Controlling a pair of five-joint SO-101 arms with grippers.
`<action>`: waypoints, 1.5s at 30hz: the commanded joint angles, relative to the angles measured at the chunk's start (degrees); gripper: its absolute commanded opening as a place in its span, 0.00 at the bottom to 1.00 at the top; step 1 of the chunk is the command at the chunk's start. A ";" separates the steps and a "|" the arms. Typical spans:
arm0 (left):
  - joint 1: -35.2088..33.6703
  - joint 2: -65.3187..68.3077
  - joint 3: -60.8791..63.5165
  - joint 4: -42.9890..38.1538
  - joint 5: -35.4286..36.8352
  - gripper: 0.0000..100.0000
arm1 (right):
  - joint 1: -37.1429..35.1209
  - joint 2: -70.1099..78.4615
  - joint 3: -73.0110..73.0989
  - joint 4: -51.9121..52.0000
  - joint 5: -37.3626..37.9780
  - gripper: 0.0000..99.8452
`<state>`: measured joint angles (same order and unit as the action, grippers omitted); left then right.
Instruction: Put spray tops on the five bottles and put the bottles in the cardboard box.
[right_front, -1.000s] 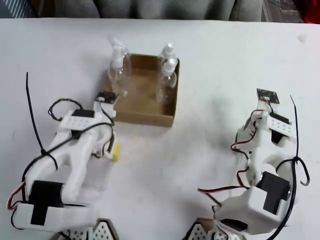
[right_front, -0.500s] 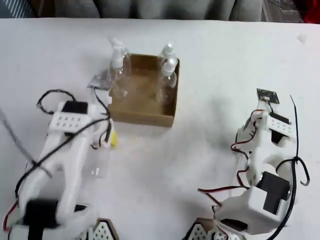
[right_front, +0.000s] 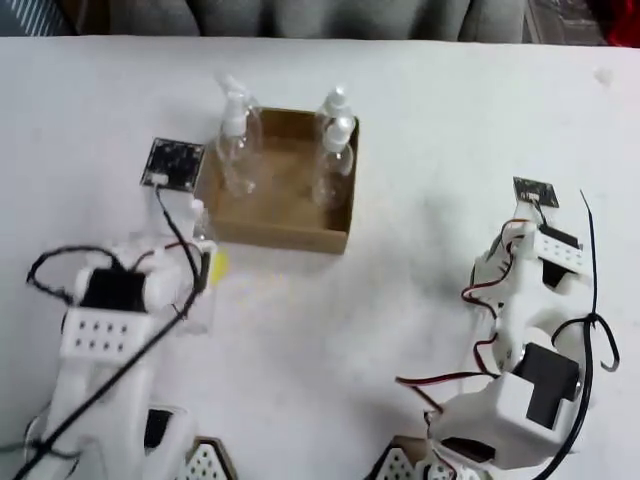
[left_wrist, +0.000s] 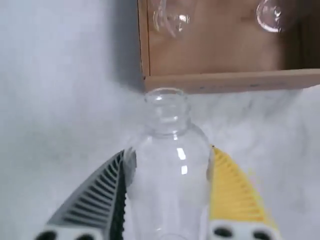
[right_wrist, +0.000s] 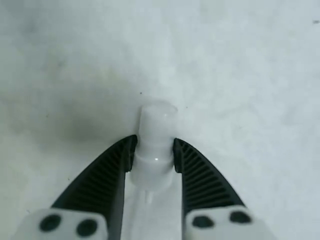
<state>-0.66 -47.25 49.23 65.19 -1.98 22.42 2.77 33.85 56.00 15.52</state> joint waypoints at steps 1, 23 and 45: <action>0.04 -10.42 1.58 -3.34 0.70 0.02 | 0.04 -0.48 0.18 -1.54 -0.62 0.02; -0.04 -51.38 19.43 -16.26 0.70 0.02 | -11.47 -45.93 -16.18 17.54 -0.97 0.02; 11.03 -57.19 35.78 -40.26 0.70 0.02 | -46.20 -73.19 -5.45 -28.70 -1.14 0.02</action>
<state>7.08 -103.43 84.66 27.21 -2.07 -20.75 -67.21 27.34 36.40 15.08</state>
